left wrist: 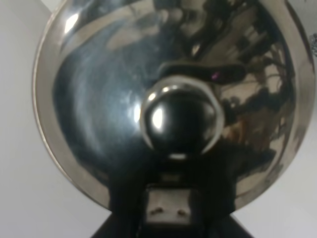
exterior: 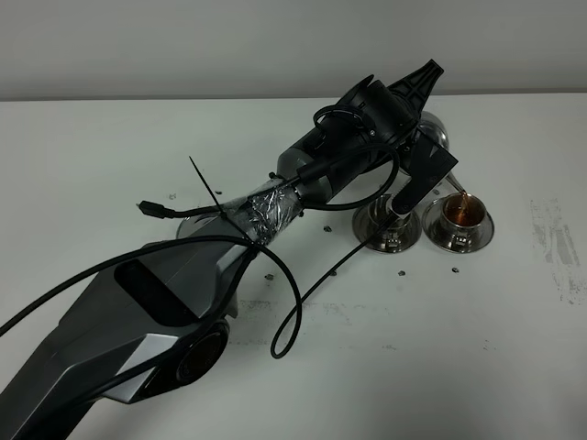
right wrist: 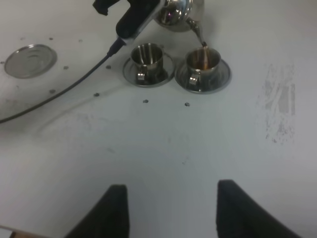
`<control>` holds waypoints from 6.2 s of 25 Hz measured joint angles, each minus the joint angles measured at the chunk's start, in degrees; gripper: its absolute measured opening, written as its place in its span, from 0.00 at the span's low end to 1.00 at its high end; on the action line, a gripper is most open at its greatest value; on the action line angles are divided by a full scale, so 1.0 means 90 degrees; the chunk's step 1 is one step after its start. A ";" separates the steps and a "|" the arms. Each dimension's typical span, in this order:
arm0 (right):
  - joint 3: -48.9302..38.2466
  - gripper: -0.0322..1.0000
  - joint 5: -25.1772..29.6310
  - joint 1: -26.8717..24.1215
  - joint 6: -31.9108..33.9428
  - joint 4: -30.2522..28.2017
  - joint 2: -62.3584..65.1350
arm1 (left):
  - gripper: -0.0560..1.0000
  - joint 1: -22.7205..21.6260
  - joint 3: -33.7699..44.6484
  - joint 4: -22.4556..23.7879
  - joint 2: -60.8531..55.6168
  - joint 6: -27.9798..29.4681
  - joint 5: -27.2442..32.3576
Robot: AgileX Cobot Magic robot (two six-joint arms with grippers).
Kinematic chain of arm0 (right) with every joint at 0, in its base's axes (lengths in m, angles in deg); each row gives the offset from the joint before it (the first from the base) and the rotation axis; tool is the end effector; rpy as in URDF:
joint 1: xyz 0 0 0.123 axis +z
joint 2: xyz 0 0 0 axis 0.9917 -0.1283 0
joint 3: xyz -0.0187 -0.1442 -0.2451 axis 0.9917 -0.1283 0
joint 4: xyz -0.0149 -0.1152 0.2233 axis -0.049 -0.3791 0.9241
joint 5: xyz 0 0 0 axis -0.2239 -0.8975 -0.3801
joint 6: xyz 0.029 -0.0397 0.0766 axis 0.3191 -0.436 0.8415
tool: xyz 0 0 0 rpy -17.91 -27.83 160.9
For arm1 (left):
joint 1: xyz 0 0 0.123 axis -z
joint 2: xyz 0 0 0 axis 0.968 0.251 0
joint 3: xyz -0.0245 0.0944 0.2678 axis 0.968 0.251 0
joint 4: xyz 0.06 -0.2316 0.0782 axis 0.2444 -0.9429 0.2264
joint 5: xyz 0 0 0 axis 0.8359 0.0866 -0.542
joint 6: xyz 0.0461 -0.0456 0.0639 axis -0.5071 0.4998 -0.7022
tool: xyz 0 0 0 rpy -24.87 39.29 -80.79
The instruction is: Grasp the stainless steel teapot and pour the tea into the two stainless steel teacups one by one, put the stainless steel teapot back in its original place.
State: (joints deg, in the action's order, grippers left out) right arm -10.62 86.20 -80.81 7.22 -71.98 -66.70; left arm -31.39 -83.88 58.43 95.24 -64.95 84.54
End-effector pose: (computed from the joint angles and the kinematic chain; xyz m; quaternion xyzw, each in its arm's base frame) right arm -0.0123 0.0166 0.2791 -0.0762 0.8539 0.0791 0.5088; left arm 0.4443 -0.3939 0.1702 0.8461 0.2930 0.3304 0.2985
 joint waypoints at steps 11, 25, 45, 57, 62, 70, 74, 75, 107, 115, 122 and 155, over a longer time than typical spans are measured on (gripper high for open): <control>0.0000 0.42 -0.0005 0.0000 0.0000 0.0000 0.0000 | 0.28 0.0000 0.0000 0.0018 0.0000 -0.0459 -0.0168; 0.0000 0.42 -0.0005 0.0000 0.0000 0.0000 0.0000 | 0.28 0.0000 0.0000 0.0048 -0.0020 -0.0830 -0.0293; 0.0000 0.42 -0.0012 0.0000 0.0000 0.0000 0.0000 | 0.28 0.0000 0.0000 0.0038 -0.0051 -0.1292 -0.0439; 0.0000 0.42 -0.0012 0.0000 0.0000 0.0000 0.0000 | 0.28 0.0000 0.0000 -0.0012 -0.0070 -0.0833 -0.0284; 0.0000 0.42 -0.0012 0.0000 0.0000 0.0000 0.0000 | 0.28 0.0000 0.0000 -0.0086 -0.0070 -0.0232 -0.0071; 0.0000 0.42 -0.0012 0.0000 0.0000 0.0000 0.0000 | 0.28 -0.0049 0.0000 -0.0175 -0.0070 0.0553 0.0269; 0.0000 0.42 -0.0012 0.0000 0.0000 0.0000 0.0000 | 0.28 -0.0134 0.0000 -0.0350 -0.0096 0.0724 0.0350; 0.0000 0.42 -0.0012 0.0000 0.0000 0.0000 0.0000 | 0.28 -0.0159 0.0000 -0.0451 -0.0128 0.0739 0.0375; 0.0000 0.42 -0.0029 0.0000 0.0000 0.0157 0.0000 | 0.28 0.0701 0.5019 -0.2532 -0.3636 0.4932 0.0684; 0.0000 0.42 -0.0029 0.0000 0.0000 0.0164 0.0000 | 0.28 0.0872 0.5019 -0.3022 -0.3270 0.5067 0.0650; 0.0000 0.42 -0.0029 0.0000 0.0000 0.0164 0.0000 | 0.28 0.0892 0.5019 -0.3050 -0.2817 0.5267 0.0220; 0.0000 0.42 -0.0029 0.0000 0.0000 0.0164 0.0000 | 0.28 -0.1116 0.5021 -0.2550 -0.3671 0.1647 -0.0196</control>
State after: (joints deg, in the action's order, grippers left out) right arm -10.62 85.93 -80.81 7.22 -70.50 -66.70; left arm -41.43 -38.70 35.48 62.20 -50.13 82.78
